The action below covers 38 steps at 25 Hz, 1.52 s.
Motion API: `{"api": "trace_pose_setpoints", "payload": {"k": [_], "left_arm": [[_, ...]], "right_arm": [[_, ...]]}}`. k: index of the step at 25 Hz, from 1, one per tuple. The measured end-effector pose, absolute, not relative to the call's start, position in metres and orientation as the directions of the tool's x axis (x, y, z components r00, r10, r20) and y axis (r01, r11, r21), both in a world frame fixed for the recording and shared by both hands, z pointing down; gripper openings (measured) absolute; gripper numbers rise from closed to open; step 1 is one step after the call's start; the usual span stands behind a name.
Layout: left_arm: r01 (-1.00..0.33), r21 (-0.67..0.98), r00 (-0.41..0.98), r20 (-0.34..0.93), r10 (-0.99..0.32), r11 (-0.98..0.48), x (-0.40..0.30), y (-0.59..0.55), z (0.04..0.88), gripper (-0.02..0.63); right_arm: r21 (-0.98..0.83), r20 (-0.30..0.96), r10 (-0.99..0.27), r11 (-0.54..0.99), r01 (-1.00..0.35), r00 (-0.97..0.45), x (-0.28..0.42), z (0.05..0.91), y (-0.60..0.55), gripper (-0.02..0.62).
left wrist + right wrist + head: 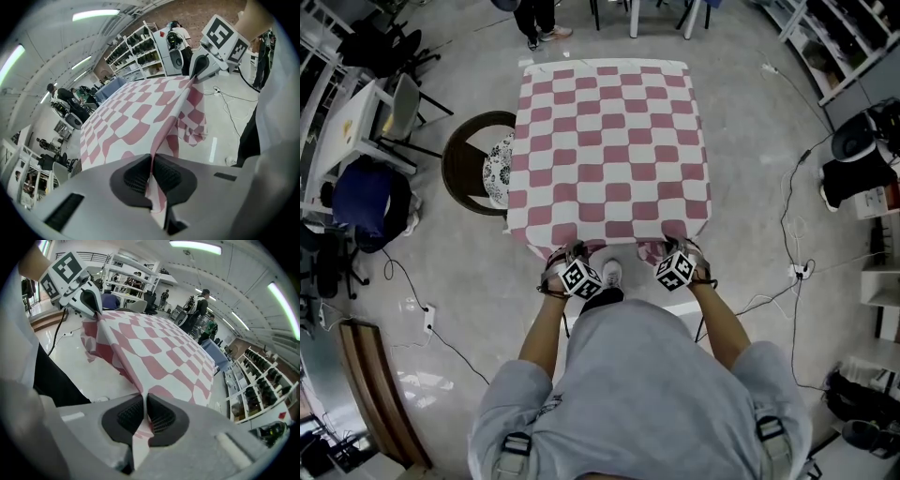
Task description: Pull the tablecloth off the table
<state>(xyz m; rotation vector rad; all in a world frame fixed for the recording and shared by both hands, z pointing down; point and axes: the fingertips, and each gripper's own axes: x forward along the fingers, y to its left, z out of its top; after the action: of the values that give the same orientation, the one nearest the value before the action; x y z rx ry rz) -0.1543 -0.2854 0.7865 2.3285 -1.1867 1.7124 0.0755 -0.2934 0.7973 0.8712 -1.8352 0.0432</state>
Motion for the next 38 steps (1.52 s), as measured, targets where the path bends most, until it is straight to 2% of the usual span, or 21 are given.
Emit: {"api": "trace_pose_setpoints", "payload": {"k": [7,17,33,38], "left_arm": [[-0.656,-0.374,0.126,0.803,-0.583,-0.656,-0.148,-0.236,0.772,0.012],[-0.74,-0.363,0.132,0.746,-0.652,-0.566,-0.103,-0.17,0.747,0.012],[-0.894,-0.202,0.163,0.685,-0.71,-0.4,-0.057,-0.055,0.686,0.012],[-0.926,-0.147,0.177,0.646,-0.743,-0.349,-0.051,-0.03,0.655,0.012]], "right_arm": [[0.331,0.782,-0.584,0.684,-0.65,-0.217,0.082,0.777,-0.248,0.014],[0.281,0.733,-0.626,0.634,-0.72,-0.266,0.126,0.762,-0.175,0.014],[0.161,0.649,-0.671,0.581,-0.798,-0.358,0.171,0.701,-0.066,0.014],[0.105,0.585,-0.703,0.559,-0.822,-0.404,0.177,0.671,-0.04,0.014]]}}
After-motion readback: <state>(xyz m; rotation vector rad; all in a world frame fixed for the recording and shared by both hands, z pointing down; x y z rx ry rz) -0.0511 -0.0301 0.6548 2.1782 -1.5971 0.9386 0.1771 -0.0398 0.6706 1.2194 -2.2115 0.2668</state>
